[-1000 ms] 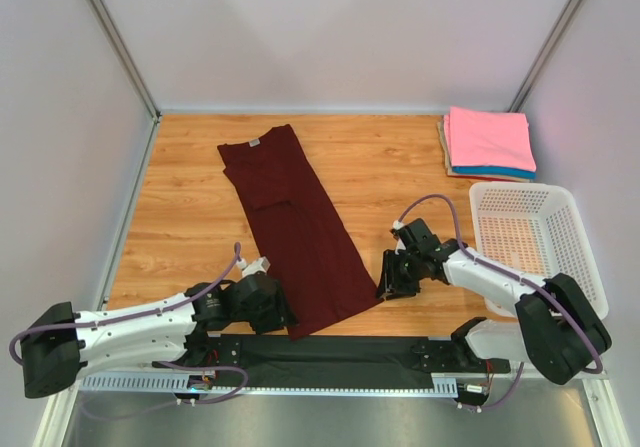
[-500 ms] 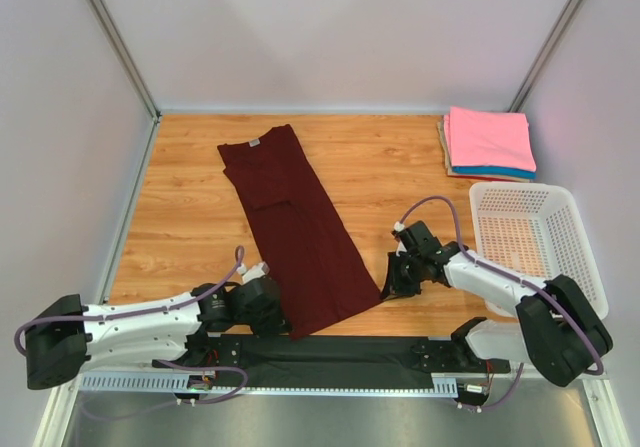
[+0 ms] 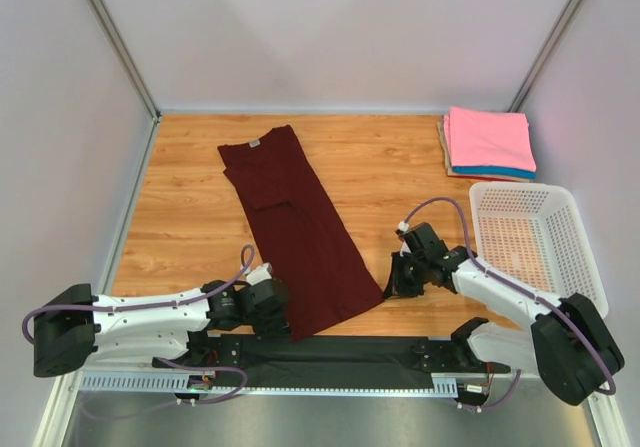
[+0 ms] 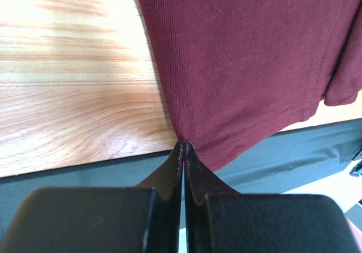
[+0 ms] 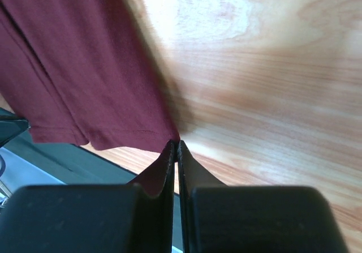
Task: Fold and stack the t-shirts
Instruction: Fold the tshirt
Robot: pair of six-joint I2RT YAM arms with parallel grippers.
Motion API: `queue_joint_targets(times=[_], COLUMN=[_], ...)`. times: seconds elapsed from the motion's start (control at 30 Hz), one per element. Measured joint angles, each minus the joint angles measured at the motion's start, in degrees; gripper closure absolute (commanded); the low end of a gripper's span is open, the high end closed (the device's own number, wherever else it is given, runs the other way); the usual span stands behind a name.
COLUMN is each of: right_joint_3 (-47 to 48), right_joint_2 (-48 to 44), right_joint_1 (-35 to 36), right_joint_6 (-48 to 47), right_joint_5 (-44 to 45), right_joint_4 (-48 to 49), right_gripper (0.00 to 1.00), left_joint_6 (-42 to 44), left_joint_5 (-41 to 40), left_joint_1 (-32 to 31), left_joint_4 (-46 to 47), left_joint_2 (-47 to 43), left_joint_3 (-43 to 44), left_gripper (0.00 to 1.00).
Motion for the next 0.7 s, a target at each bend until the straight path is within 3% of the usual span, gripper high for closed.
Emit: queue_joint_targets(times=[0.2,0.37,0.53,0.7], right_joint_3=[0.7,4.76,10.62,16.48], right_joint_2=[-4.7,-2.47,2.49,6.45], right_joint_1=[0.0,0.07,0.11,0.11], right_joint_6=[0.72,0.61,-0.17,-0.85], right_joint_5=[0.59,1.16,1.9,2.1], right_joint_4=[-2.78,-5.07,-5.84,-7.56], right_gripper=[1.0,1.0,1.0,1.0], left_joint_6=[-0.61,-0.59,2.16,7.43], left_joint_5=[-0.35,-1.22,-0.61,1.49], left_joint_1=[-0.39,0.24,6.64,13.27], left_joint_4=[0.44,-1.36,-3.02,-4.24], left_joint_2=[0.07,-2.23,-5.33,-2.97], left_joint_3=[0.0,0.61,1.6,5.44], left_gripper=[1.0,1.0,1.0,1.0])
